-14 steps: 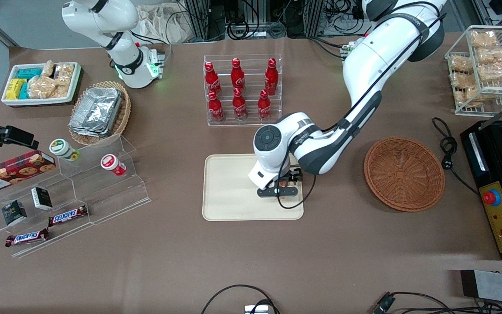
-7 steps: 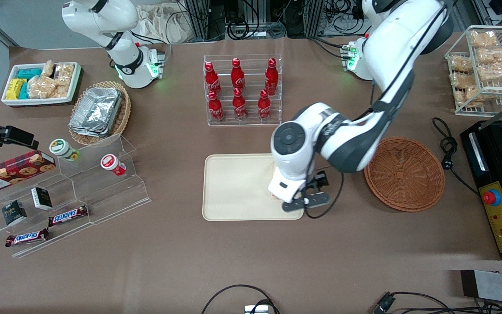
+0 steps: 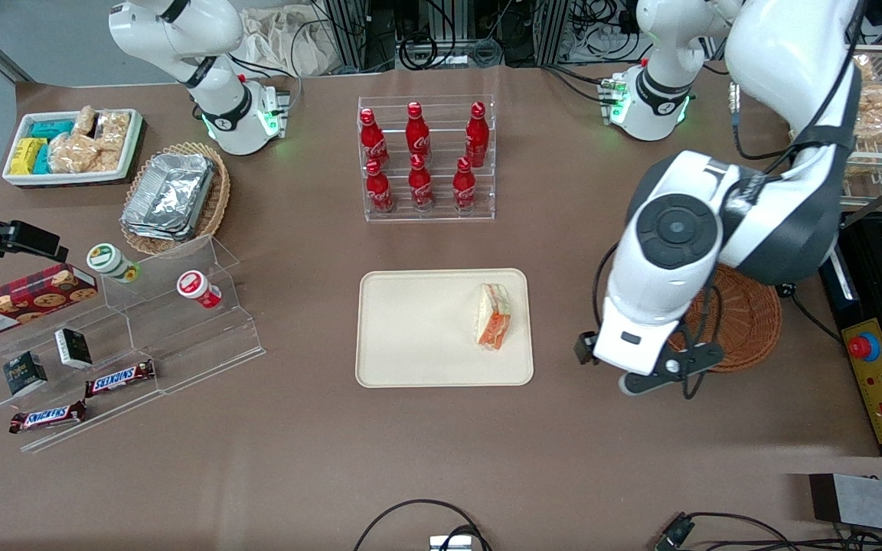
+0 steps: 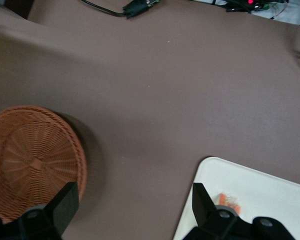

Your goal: Place sandwich from basket to tray

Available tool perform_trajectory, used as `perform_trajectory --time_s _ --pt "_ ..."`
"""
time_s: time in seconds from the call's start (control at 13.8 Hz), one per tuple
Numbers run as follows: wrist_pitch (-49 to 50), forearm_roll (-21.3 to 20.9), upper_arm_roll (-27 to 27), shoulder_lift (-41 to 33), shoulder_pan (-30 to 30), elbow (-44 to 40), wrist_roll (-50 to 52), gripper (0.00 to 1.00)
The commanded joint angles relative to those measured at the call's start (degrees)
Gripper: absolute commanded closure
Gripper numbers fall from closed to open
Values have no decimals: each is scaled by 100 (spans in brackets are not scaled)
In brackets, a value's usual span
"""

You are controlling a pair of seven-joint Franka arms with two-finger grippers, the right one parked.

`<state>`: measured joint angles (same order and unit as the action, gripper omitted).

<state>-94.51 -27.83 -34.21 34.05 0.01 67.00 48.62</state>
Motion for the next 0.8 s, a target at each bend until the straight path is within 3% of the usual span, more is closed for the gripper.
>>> perform_trajectory --time_s 0.0,0.15,0.22,0.44,0.51,0.73 --pt "336 399 -6 -328 454 85 -921 0" --pt "354 725 46 -730 806 259 -1676 0" --pt "328 961 333 -1063 869 565 -2150 0" --pt "161 2041 1721 -1786 546 1025 -3540 0" --pt "170 2228 2030 -1944 475 1139 -3840 0" --pt "161 2238 2296 -2427 430 1543 -4185 0"
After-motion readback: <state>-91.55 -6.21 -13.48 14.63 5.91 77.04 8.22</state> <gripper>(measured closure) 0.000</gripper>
